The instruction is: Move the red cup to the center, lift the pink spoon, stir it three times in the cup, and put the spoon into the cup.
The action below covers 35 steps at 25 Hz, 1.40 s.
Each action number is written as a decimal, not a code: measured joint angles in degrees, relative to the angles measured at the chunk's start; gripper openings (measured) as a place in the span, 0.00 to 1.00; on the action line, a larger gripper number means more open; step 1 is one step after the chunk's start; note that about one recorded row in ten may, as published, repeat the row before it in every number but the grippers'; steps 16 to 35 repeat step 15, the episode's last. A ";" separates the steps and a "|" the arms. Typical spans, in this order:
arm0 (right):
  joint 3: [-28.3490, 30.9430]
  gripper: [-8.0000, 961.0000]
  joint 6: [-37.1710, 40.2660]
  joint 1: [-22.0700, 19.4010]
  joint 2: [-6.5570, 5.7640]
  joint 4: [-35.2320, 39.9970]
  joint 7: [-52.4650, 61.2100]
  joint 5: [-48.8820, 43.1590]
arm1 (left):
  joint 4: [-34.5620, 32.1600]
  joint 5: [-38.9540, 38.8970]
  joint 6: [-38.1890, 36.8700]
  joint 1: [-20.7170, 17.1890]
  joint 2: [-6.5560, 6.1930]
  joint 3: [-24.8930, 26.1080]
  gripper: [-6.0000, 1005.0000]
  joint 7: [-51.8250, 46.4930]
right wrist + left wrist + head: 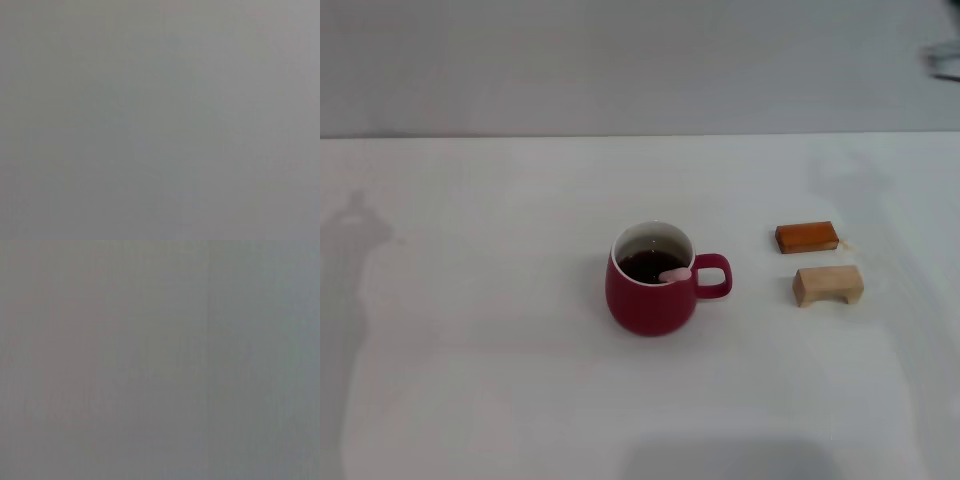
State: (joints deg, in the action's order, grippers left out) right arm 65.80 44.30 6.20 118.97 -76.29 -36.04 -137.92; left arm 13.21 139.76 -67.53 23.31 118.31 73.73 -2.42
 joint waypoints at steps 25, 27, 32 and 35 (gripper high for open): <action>5.00 0.33 36.84 2.17 -0.09 39.44 38.52 2.47 | 0.15 0.72 -1.43 -0.09 0.00 0.43 0.00 3.15; 5.00 0.33 36.84 2.17 -0.09 39.44 38.52 2.47 | 0.15 0.72 -1.43 -0.09 0.00 0.43 0.00 3.15; 5.00 0.33 36.84 2.17 -0.09 39.44 38.52 2.47 | 0.15 0.72 -1.43 -0.09 0.00 0.43 0.00 3.15; 5.00 0.33 36.84 2.17 -0.09 39.44 38.52 2.47 | 0.15 0.72 -1.43 -0.09 0.00 0.43 0.00 3.15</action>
